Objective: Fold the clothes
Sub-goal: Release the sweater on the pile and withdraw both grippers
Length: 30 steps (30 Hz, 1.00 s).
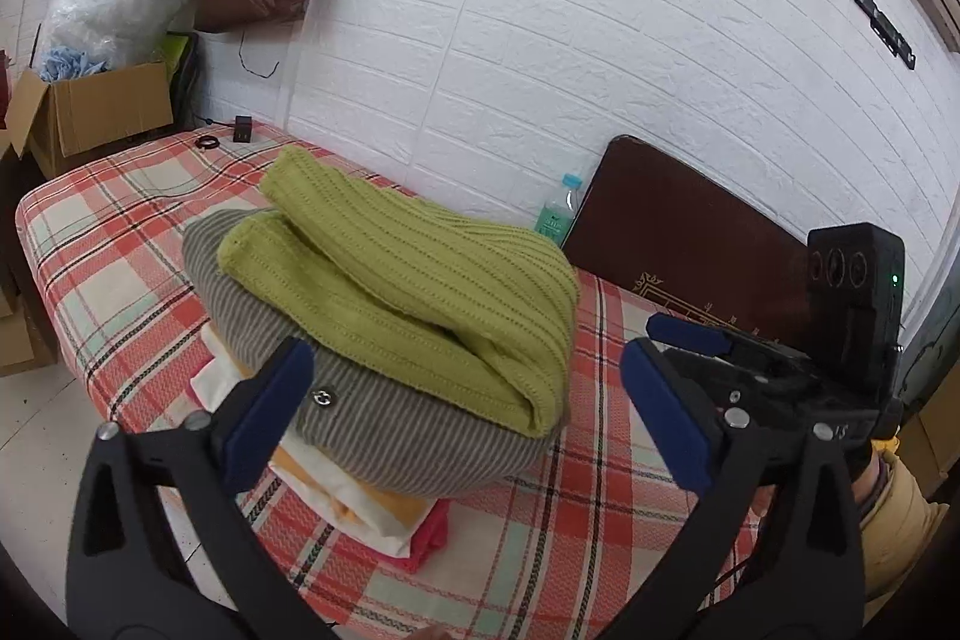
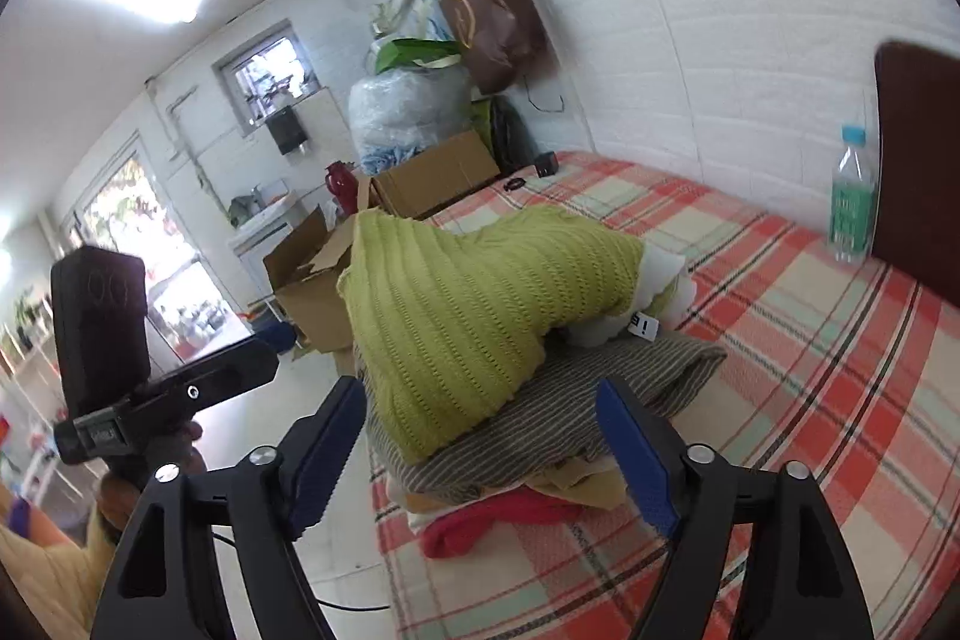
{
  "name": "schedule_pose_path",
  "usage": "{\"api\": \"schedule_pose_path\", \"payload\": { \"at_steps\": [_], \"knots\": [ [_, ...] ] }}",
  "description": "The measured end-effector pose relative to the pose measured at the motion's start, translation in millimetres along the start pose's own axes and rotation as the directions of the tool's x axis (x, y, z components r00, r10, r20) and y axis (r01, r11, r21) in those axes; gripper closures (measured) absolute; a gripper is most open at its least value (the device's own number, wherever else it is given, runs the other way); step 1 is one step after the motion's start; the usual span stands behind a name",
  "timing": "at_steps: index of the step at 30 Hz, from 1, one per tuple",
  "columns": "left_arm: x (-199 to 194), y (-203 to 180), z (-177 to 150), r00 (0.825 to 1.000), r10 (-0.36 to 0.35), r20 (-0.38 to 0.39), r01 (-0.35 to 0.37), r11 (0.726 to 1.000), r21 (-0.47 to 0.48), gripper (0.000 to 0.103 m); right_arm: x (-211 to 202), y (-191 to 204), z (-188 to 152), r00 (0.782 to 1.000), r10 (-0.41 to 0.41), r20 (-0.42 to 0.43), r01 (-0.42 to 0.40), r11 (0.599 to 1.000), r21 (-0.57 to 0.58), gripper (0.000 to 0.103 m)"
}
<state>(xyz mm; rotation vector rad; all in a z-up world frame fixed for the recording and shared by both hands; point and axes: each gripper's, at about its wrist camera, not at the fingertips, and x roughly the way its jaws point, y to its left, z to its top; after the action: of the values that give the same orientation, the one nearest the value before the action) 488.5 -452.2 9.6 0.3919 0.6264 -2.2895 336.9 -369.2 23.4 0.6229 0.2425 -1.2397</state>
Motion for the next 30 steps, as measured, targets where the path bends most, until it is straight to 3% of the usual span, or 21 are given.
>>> {"api": "schedule_pose_path", "payload": {
  "at_steps": [2,5,18,22,24,30],
  "knots": [
    [0.5,-5.9,-4.0,0.999,-0.051,-0.018,0.051,0.999,-0.014,0.001,-11.2,15.5,-5.3,0.999,-0.019,0.034,0.022,0.997,-0.079,0.017],
    [1.1,-11.0,-9.4,0.996,-0.079,-0.039,0.077,0.996,-0.05,0.001,-22.6,31.0,-11.4,0.997,-0.03,0.069,0.04,0.988,-0.146,0.0],
    [-29.3,-45.0,-14.8,0.998,0.051,0.043,-0.053,0.998,0.038,0.004,-33.8,24.0,-19.6,0.996,-0.038,0.075,0.044,0.995,-0.085,0.0],
    [-22.3,-43.4,-14.5,0.998,-0.057,-0.023,0.056,0.998,-0.026,0.001,-36.8,20.2,-21.1,0.997,-0.041,0.072,0.046,0.997,-0.063,0.0],
    [-19.4,-40.5,-15.4,1.0,0.011,-0.026,-0.012,0.999,-0.04,0.001,-37.2,19.3,-21.5,0.997,-0.037,0.067,0.041,0.997,-0.065,0.0],
    [-24.8,-49.3,-15.9,0.998,0.031,0.062,-0.033,0.999,0.04,0.001,-35.8,11.3,-26.6,0.997,-0.048,0.055,0.05,0.998,-0.035,0.0]
  ]
}}
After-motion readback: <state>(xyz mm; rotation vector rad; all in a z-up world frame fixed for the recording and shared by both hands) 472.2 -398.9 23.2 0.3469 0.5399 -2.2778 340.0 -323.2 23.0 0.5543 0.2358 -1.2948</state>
